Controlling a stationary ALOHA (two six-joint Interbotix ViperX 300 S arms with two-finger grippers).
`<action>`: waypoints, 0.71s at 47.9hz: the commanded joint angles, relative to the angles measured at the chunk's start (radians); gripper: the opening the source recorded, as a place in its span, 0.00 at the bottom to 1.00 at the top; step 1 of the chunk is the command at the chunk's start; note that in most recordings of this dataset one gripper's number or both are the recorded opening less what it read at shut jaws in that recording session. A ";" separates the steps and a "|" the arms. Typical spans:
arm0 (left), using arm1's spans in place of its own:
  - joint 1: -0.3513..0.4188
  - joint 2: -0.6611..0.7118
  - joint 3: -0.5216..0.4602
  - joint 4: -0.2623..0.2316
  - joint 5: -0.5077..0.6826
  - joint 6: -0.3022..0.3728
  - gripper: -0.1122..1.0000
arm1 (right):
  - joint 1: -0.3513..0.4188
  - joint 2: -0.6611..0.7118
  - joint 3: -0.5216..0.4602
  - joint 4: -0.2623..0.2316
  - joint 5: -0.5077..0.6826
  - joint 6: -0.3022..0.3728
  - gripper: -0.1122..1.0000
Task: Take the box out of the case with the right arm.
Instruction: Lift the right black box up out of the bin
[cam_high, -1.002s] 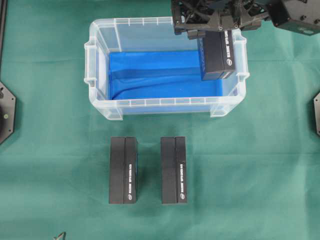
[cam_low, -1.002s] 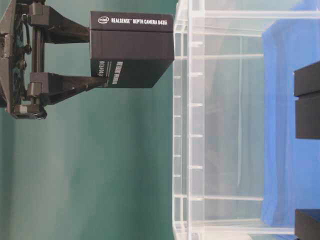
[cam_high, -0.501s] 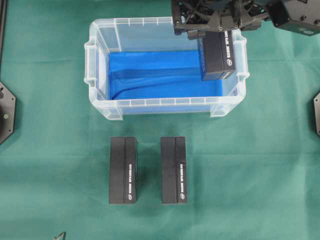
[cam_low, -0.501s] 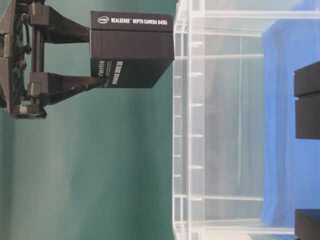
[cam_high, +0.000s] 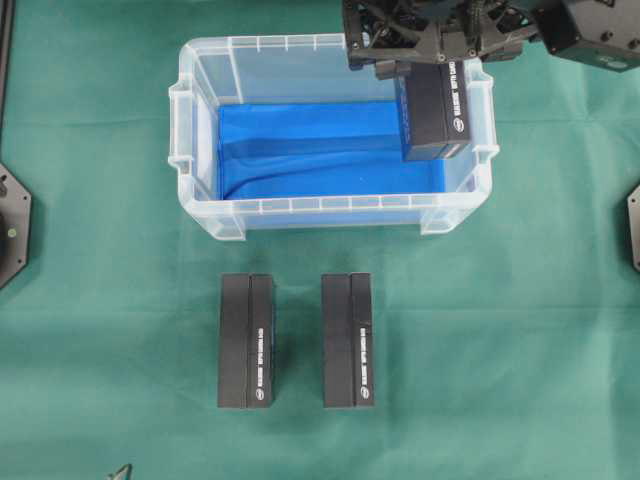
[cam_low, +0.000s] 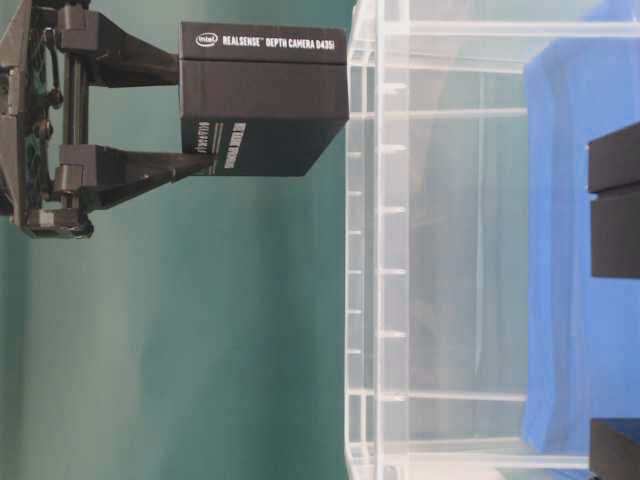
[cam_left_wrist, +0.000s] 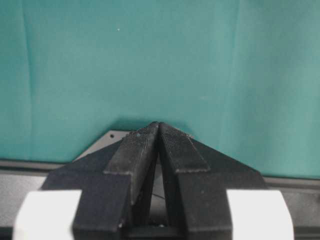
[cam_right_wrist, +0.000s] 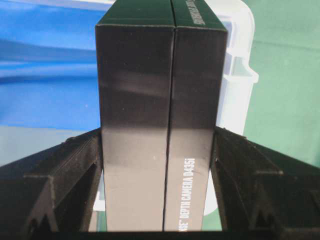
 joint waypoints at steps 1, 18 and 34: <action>0.002 0.003 -0.026 0.003 -0.003 0.002 0.12 | 0.003 -0.041 -0.025 -0.006 0.002 -0.003 0.69; 0.002 0.005 -0.025 0.003 -0.003 0.002 0.12 | 0.005 -0.041 -0.026 -0.006 0.002 -0.003 0.69; 0.002 0.008 -0.026 0.002 -0.003 0.003 0.12 | 0.028 -0.043 -0.029 0.003 0.006 0.009 0.69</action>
